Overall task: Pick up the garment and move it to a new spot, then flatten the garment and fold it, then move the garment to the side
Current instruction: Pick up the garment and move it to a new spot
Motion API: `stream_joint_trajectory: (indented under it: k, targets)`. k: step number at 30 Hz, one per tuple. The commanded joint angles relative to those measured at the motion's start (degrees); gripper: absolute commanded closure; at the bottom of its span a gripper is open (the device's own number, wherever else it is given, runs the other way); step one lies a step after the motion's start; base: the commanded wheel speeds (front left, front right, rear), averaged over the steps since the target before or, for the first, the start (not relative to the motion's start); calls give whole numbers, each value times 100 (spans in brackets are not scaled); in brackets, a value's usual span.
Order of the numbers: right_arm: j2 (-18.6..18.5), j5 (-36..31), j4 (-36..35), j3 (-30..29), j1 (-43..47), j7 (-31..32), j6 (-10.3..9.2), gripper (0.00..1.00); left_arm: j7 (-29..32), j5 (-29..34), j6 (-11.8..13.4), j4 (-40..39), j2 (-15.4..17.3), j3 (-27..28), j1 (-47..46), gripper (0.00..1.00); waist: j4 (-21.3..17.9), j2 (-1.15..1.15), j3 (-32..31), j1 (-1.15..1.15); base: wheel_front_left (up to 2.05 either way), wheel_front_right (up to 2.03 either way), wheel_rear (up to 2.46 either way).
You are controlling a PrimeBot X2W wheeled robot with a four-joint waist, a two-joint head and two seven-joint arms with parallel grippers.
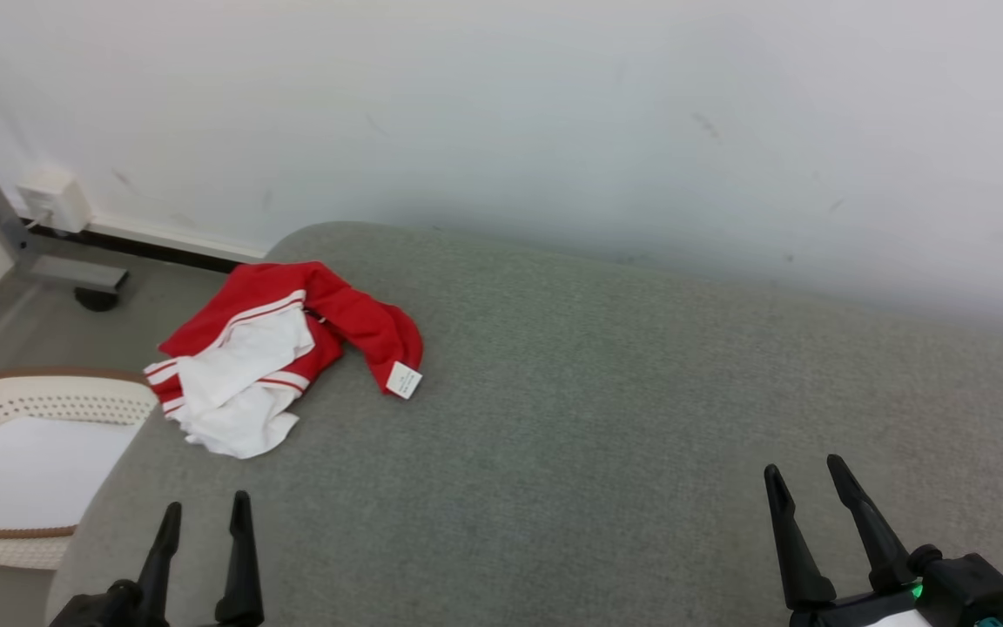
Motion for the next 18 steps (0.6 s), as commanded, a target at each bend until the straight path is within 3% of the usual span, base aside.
stream_joint_trajectory:
  k: [1, 18]
  targets:
    - [13, 22, 39, 30, -51, 3, -13, 0, 0, 29, -8, 15, 20, 35, -26, 0, 143, 0, -23, 0, 0, 0, 0]
    - [90, 90, 167, 162, -150, 4, -13, 0, 0, 118, 30, -8, 20, 166, -73, 0, 124, 0, -78, 0, 0, 0, 0]
